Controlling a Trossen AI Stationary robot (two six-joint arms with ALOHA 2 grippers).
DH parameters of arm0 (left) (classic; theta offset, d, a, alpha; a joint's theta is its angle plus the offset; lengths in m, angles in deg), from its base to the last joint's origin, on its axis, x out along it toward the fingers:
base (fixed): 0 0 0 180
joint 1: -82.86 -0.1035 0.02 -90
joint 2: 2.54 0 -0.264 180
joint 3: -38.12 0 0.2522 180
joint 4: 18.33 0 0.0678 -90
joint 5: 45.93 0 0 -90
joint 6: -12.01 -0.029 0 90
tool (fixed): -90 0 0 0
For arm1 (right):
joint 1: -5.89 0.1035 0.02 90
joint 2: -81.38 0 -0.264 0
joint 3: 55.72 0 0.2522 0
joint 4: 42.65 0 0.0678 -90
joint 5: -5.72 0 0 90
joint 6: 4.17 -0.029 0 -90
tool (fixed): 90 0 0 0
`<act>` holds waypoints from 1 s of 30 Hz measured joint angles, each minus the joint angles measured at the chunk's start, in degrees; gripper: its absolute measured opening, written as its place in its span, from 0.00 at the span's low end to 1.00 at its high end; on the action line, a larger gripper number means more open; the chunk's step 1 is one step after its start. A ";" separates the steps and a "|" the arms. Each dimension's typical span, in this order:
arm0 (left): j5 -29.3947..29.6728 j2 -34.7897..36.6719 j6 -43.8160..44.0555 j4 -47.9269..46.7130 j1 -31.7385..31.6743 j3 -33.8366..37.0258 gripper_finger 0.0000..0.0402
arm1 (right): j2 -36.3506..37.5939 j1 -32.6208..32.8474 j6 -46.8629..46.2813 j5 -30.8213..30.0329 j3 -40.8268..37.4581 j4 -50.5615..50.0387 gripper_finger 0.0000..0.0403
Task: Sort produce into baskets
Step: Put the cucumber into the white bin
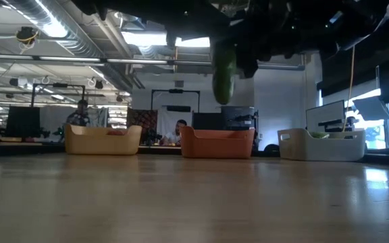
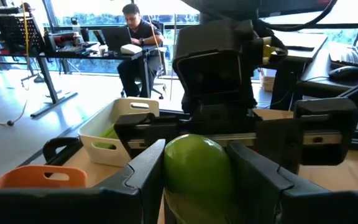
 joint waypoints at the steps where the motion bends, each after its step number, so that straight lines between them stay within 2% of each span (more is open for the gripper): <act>1: -0.20 0.00 -0.03 0.00 0.00 0.00 0.39 | 0.00 0.00 0.06 -0.21 0.00 -0.07 0.46; 4: -0.22 0.00 -0.10 -0.32 -0.11 0.00 0.39 | 0.00 0.02 1.89 -1.27 0.00 -0.74 0.32; 5: -0.16 0.00 -0.19 -0.39 -0.11 0.00 0.39 | 0.00 0.01 2.59 -1.36 0.00 -0.84 0.30; 10: 0.14 0.00 0.53 -0.05 -0.01 0.00 0.42 | 0.00 0.00 3.27 -1.64 0.00 -0.85 0.30; 15: 0.17 0.00 4.26 1.41 0.10 0.00 0.57 | 0.84 -0.07 3.01 -0.39 0.39 -1.67 0.35; 19: 0.13 0.16 6.68 3.81 0.47 -0.04 0.67 | 1.86 -0.07 4.83 -0.16 1.30 -4.13 0.35; 25: 0.15 3.60 7.73 -2.60 0.76 -0.06 0.71 | 8.52 -0.04 9.31 -6.70 2.41 -15.63 0.35; 30: 0.15 7.49 9.32 -13.05 0.87 -0.07 0.71 | 16.63 -0.14 10.86 -14.33 2.78 -27.60 0.36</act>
